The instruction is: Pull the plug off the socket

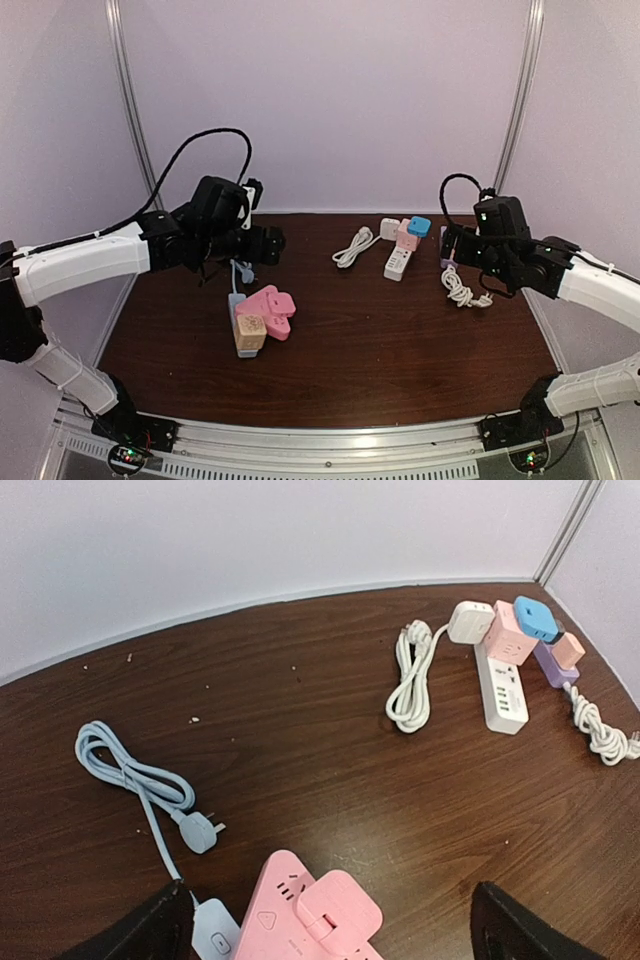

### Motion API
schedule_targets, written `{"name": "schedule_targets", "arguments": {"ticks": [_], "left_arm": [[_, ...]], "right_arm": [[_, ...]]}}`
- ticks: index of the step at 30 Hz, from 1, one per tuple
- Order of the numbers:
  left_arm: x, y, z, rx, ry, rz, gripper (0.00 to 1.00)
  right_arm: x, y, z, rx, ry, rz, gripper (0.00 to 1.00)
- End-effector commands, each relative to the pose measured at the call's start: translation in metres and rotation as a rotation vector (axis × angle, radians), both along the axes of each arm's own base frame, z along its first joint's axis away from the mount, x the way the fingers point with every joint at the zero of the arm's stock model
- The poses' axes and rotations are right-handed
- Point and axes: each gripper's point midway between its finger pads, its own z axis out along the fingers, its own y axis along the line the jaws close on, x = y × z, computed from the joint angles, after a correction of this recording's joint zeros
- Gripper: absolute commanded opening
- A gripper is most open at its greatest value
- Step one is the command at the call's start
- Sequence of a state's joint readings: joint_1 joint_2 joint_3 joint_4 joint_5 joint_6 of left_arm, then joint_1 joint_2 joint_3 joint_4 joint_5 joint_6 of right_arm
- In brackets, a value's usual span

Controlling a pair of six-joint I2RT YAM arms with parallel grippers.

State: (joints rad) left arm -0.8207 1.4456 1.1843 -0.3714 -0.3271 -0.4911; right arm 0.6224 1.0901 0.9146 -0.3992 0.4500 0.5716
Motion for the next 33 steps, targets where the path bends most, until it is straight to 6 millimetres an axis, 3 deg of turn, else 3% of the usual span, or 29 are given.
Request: {"name": "schedule_targets", "arguments": {"ticks": [1,6,14,23,25,30,33], "left_arm": [[0.011,-0.003,0.026,-0.048,-0.060,0.023,0.98],[0.013,-0.010,0.035,-0.123,-0.076,0.023,0.98],[0.018,-0.008,0.032,-0.121,-0.029,0.027,0.98],[0.023,0.005,0.016,-0.153,0.053,0.019,0.98],[0.022,0.006,0.016,-0.160,0.061,0.009,0.98],[0.019,0.006,0.015,-0.173,0.073,-0.003,0.98],[0.018,0.007,0.014,-0.181,0.080,-0.002,0.98]], "right_arm": [[0.001,-0.002,0.005,-0.039,0.012,0.004,1.00],[0.010,0.004,0.005,-0.086,0.025,0.051,1.00],[0.052,-0.005,-0.002,-0.006,0.061,0.056,1.00],[0.121,-0.050,-0.043,0.000,0.173,-0.050,1.00],[0.137,-0.062,-0.052,-0.012,0.192,-0.084,0.98],[0.169,-0.070,-0.082,-0.039,0.267,-0.103,0.86],[0.181,-0.073,-0.087,-0.047,0.281,-0.114,0.75]]}}
